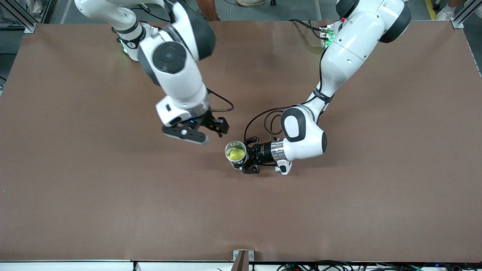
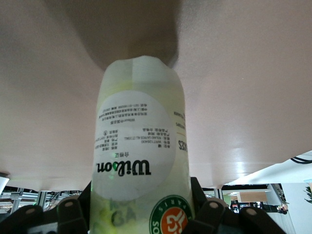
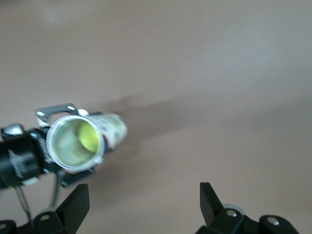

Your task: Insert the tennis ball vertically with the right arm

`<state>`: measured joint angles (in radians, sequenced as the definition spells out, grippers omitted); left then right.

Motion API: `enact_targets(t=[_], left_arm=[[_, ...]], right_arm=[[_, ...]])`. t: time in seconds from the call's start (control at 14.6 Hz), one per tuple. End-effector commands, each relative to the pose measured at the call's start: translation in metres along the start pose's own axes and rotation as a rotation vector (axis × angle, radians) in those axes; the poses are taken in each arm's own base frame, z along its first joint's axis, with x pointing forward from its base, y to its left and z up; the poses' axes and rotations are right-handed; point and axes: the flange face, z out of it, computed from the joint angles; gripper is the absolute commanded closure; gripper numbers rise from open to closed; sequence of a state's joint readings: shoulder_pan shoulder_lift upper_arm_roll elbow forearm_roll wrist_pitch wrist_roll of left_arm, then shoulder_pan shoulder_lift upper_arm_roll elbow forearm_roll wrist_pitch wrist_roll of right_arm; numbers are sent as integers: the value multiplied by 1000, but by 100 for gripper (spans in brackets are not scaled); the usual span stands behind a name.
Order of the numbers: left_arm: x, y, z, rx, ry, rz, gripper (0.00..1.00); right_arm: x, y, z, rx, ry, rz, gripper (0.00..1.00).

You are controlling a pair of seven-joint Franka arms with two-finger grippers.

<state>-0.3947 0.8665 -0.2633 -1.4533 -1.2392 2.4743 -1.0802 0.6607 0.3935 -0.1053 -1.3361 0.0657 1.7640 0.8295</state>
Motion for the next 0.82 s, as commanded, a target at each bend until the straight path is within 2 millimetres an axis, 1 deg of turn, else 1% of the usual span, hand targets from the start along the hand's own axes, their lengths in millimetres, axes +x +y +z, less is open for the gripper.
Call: enact_targets(t=[0.0,0.14,0.27,0.41,0.48,0.75], left_arm=[[-2,-3,2,-17,-13,-12,26],[0,-3,1,-23,-19,-16,26],[0,-3,1,-26,-25,-15,26],[3,-4,4,-23,-26,-21,26],[4,-4,5,-23,-25,-22,26],[6,-5,5,-26,-29,-20,26]], right_arm=[[6,61,-35,-26,-53,-16,0],[17,114,-56,-28,-76,-91,0],[32,172,-77,-20,-88,-134,0],[45,222,-90,-16,-110,-184,0],[51,245,-94,-12,-115,-204,0],[76,323,-107,11,-95,-285,0]])
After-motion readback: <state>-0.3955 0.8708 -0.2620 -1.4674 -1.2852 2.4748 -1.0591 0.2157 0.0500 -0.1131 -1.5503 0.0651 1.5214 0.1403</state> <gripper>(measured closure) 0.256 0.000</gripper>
